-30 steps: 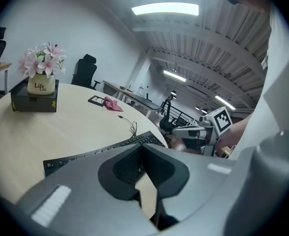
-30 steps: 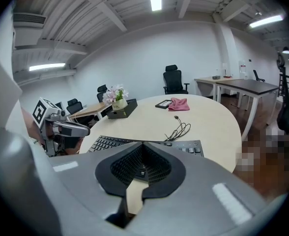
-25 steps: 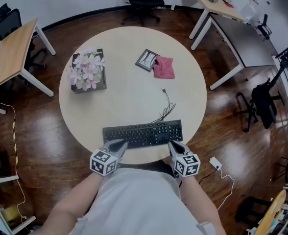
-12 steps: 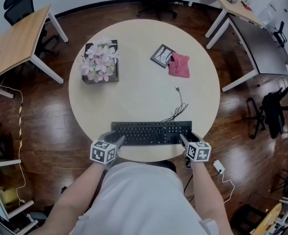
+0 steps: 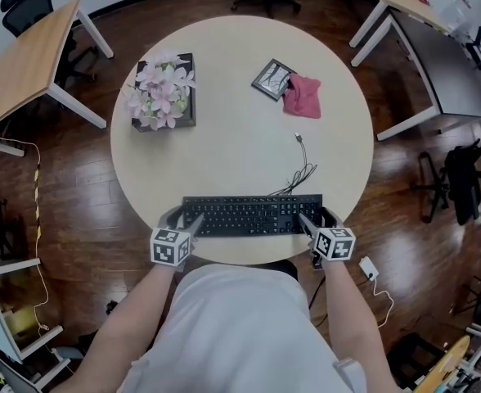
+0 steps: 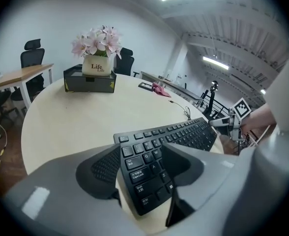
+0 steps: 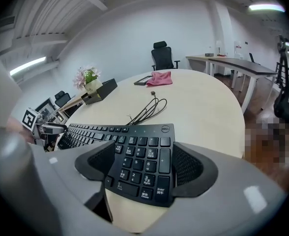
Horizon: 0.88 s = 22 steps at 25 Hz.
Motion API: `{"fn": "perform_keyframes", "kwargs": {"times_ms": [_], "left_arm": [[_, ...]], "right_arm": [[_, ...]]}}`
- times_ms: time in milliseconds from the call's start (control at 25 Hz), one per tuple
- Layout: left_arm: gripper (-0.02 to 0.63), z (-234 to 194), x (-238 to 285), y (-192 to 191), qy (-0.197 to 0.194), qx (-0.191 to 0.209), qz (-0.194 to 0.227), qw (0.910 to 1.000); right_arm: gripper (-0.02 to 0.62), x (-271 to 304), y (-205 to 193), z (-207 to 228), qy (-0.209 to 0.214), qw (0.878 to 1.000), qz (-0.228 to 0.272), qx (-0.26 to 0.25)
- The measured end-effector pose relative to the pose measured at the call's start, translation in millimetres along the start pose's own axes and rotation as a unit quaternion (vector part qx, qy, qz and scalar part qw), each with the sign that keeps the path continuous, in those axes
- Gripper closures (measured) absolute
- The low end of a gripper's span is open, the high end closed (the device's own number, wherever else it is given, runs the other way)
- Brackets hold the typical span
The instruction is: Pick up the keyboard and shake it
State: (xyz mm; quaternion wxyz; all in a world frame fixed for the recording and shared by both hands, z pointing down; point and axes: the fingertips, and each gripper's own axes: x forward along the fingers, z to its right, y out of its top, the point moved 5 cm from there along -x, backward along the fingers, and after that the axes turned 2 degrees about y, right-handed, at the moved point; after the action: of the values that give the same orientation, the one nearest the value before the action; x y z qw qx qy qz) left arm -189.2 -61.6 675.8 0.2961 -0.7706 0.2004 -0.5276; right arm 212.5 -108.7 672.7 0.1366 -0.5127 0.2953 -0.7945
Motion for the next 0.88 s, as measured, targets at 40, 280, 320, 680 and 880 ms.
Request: {"fn": "perform_keyframes", "kwargs": {"times_ms": [40, 280, 320, 680, 880], "left_arm": [[0.344, 0, 0, 0, 0.000, -0.002, 0.001, 1.0000], [0.307, -1, -4, -1, 0.018, -0.027, -0.003, 0.9995], [0.300, -1, -4, -3, 0.017, -0.031, -0.011, 0.9993], [0.230, 6, 11, -18, 0.006, -0.055, -0.062, 0.9965], [0.230, 5, 13, -17, 0.015, -0.061, -0.060, 0.9962]], "right_arm": [[0.222, -1, 0, 0, 0.001, 1.000, 0.000, -0.005], [0.206, -6, -1, 4, -0.014, 1.000, -0.004, -0.002], [0.206, -6, -2, 7, -0.015, 1.000, -0.009, 0.004], [0.155, 16, -13, 4, 0.001, 0.998, -0.059, 0.029], [0.153, 19, -12, 4, -0.008, 0.997, -0.073, 0.021]]}}
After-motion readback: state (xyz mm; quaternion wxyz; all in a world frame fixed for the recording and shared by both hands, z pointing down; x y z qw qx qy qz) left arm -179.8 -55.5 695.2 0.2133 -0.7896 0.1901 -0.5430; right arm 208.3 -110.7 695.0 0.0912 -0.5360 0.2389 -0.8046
